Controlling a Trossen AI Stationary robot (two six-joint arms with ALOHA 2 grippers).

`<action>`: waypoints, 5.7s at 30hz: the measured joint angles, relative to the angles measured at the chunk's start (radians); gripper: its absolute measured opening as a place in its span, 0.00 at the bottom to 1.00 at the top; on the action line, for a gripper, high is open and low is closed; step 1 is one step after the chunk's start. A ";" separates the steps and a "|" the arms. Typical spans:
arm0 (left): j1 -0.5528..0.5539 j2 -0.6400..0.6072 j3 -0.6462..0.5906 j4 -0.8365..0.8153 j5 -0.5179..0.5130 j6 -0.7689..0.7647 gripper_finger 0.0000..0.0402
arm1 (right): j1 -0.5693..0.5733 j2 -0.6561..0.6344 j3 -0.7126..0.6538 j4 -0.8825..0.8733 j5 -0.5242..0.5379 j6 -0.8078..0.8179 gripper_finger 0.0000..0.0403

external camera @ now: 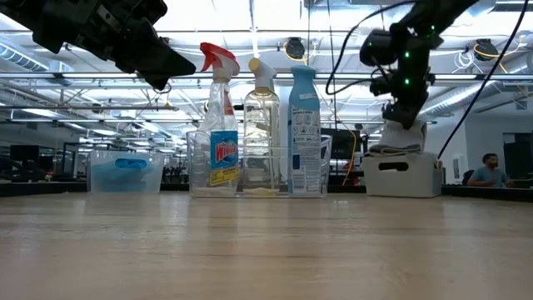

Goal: Pick & Place Kitchen Items
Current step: Put the gray microfiber towel into the gray bin, then return to Home Position

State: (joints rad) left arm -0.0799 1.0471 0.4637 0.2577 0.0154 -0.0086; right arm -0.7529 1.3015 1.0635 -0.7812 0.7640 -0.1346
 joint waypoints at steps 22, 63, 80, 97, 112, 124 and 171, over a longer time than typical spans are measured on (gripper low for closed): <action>0.000 0.000 0.000 0.001 -0.017 0.001 0.05 | -0.045 -0.009 -0.351 0.473 -0.009 -0.247 0.14; 0.041 -0.760 -0.001 -0.632 -0.115 0.049 0.05 | 0.672 -0.878 -0.379 0.262 -0.418 0.321 0.72; 0.042 -0.947 -0.345 -0.348 -0.131 -0.001 0.05 | 0.716 -1.097 -0.828 0.779 -0.373 0.233 0.72; 0.041 -0.945 -0.351 -0.352 -0.121 -0.054 0.05 | 0.716 -1.111 -1.044 1.098 -0.373 0.096 0.71; 0.041 -0.929 -0.448 -0.213 -0.130 0.022 0.05 | 0.716 -1.104 -1.047 1.091 -0.373 0.094 0.71; 0.041 -0.929 -0.449 -0.196 -0.130 0.055 0.05 | 0.716 -1.104 -1.048 1.091 -0.373 0.096 0.71; 0.041 -0.929 -0.449 -0.195 -0.130 0.056 0.05 | 0.716 -1.104 -1.048 1.091 -0.373 0.096 0.71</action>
State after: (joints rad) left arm -0.0387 0.1177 0.0151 0.0631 -0.1150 0.0475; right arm -0.0372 0.1974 0.0151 0.3096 0.3906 -0.0391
